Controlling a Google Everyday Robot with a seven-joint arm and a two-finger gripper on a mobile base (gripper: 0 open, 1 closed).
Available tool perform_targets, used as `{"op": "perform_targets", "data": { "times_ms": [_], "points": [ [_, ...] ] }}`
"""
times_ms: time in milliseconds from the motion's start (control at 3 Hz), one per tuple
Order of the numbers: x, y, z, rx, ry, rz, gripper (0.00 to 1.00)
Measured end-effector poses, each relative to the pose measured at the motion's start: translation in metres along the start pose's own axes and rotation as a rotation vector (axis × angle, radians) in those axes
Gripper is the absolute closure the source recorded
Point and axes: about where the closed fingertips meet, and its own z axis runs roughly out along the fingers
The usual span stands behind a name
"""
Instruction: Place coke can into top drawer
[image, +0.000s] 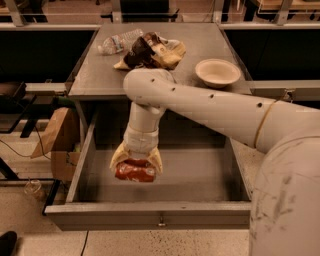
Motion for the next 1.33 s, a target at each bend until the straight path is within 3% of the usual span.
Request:
{"op": "perform_targets", "data": {
  "times_ms": [333,1000,1333],
  "points": [
    [-0.004,0.004,0.036,-0.031,-0.065,0.019,0.59],
    [0.005,0.022,0.054,-0.106,-0.04,0.123,0.11],
    [0.004,0.022,0.054,-0.106,-0.04,0.125,0.0]
  ]
}}
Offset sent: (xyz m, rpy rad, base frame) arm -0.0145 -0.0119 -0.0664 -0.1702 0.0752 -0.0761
